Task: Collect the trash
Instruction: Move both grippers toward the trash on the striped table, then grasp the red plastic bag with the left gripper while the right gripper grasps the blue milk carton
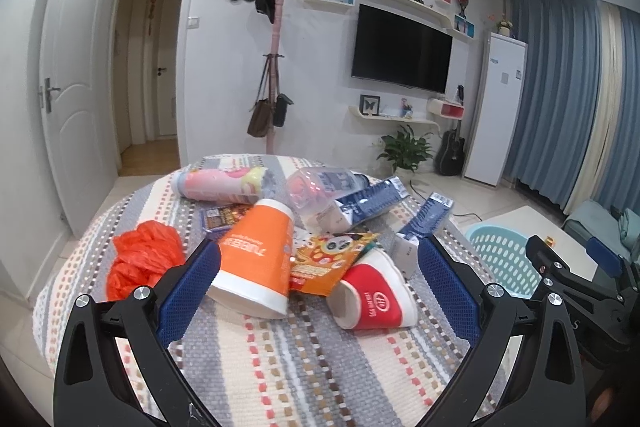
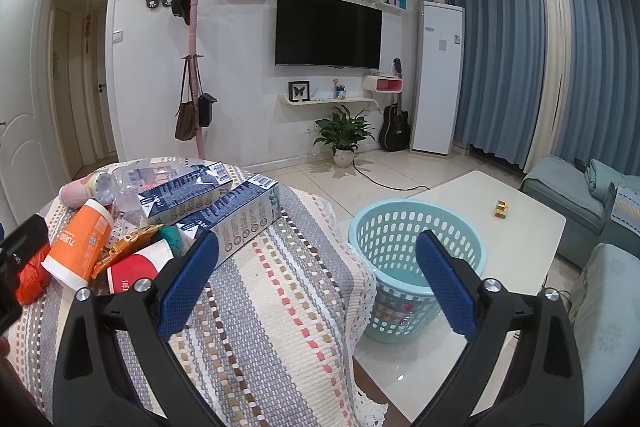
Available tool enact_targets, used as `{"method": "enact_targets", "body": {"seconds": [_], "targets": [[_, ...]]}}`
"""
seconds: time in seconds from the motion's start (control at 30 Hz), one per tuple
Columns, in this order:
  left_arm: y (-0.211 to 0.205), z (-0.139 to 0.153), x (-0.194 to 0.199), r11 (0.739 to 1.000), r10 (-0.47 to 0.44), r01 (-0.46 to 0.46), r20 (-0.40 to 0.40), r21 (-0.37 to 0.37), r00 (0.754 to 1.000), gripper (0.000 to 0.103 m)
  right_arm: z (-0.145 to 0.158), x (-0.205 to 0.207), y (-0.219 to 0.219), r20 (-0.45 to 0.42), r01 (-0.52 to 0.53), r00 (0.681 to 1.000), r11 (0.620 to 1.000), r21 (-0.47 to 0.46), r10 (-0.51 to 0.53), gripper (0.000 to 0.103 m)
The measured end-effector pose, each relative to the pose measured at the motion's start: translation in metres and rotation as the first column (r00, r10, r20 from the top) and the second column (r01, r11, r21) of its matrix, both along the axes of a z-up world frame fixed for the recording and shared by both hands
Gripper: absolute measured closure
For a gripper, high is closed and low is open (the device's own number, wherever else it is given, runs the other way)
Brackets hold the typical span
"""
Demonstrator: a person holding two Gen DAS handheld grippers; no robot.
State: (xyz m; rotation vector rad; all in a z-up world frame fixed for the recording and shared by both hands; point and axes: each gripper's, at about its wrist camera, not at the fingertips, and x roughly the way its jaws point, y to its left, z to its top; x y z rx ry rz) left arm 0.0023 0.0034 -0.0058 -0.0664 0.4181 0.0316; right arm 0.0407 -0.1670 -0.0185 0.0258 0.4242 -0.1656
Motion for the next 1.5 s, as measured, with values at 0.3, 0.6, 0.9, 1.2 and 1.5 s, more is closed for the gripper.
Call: {"method": "enact_targets", "body": {"seconds": [0.3,0.6,0.9,1.2,1.5], "targets": [[0.074,0.008,-0.01,0.985,0.175,-0.175,-0.025,0.008,0.984,0.008,0.0,0.011,0.022,-0.037,-0.079,0.996,0.997,-0.025,0.078,0.03],[0.164,-0.014,0.008,0.959,0.224,-0.238,-0.1,-0.153,0.969,0.008,0.0,0.041,0.044,-0.06,-0.154,0.986,0.988,0.005,0.154,0.029],[0.199,-0.049,0.039,0.95,0.128,-0.192,-0.253,-0.245,0.959,0.008,-0.013,0.122,0.059,-0.219,-0.104,0.968,0.991,0.083,0.12,0.024],[0.195,-0.067,0.069,0.943,0.113,-0.207,-0.334,-0.26,0.936,0.009,-0.033,0.174,0.064,-0.349,-0.017,0.934,0.985,0.172,0.077,0.023],[0.188,-0.066,0.073,0.947,0.044,-0.147,-0.339,-0.285,0.94,0.039,-0.045,0.201,0.067,-0.436,0.046,0.9,0.991,0.128,0.014,0.024]]}}
